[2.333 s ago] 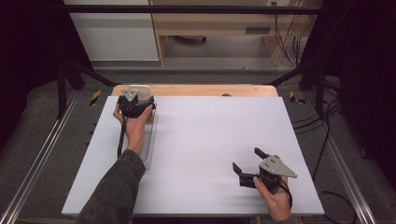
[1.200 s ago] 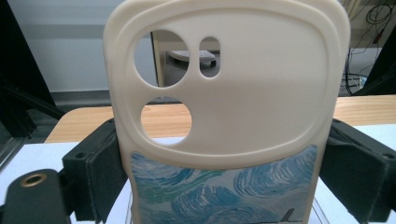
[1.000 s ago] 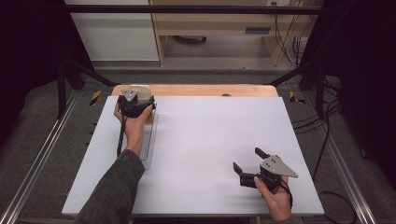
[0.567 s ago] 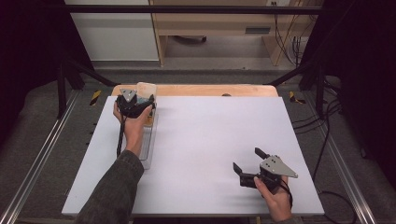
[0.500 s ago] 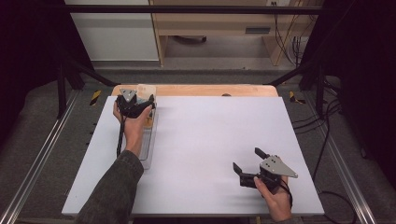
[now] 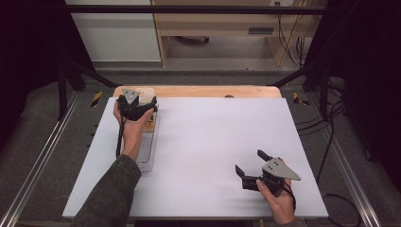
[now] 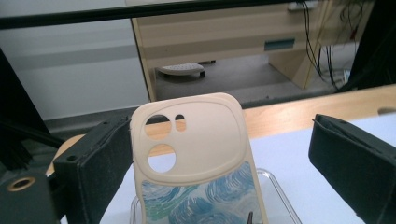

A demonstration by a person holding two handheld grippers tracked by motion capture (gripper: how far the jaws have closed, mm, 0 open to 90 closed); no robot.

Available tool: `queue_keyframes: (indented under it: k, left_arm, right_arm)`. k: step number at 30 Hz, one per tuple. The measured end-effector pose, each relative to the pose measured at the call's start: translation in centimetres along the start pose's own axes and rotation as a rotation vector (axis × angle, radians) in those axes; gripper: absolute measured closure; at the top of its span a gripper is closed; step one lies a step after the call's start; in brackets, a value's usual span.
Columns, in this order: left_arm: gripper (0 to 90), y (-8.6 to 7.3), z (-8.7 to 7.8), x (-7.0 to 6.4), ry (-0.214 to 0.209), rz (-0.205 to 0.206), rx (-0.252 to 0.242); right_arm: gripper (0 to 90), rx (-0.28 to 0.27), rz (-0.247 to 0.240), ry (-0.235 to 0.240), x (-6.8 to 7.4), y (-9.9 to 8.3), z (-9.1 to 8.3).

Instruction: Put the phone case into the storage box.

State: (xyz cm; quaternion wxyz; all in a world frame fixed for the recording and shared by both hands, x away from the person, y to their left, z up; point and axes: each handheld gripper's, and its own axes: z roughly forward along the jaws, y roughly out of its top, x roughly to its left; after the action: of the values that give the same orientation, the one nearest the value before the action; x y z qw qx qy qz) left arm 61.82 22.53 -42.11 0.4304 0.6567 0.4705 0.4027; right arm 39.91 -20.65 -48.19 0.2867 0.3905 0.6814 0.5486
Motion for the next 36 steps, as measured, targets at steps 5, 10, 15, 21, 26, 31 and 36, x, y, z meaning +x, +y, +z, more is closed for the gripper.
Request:
queue_keyframes:
  k: [5,10,15,21,26,31,36]
  left_arm:
    - [6.0,0.3,-0.8,0.1,-0.01,0.041,-0.002]
    - [5.8,0.4,-1.4,0.5,-0.013,0.097,0.003]
    - [5.2,0.4,-1.9,0.6,-0.017,0.146,0.011]
    - [4.8,0.2,-2.5,0.4,-0.02,0.19,0.017]
    - [4.8,0.4,-3.1,0.4,-0.02,0.208,0.013]
    - [4.8,0.7,-3.9,0.3,-0.019,0.247,-0.004]
    - [4.7,0.9,-4.4,0.3,-0.022,0.308,-0.004]
  right_arm:
    - [2.9,-0.002,0.0,0.001,0.1,0.0,0.0]
    - [3.0,0.0,-0.006,-0.003,0.1,0.0,0.0]
    - [2.9,0.001,-0.013,-0.006,0.3,0.1,0.1]
    - [2.9,0.004,-0.021,-0.007,0.4,0.1,0.1]
    - [2.9,0.004,-0.026,-0.009,0.5,0.1,0.2]
    - [2.9,0.008,-0.038,-0.011,0.6,0.0,0.1]
    - [2.9,0.012,-0.041,-0.015,0.4,0.0,0.1]
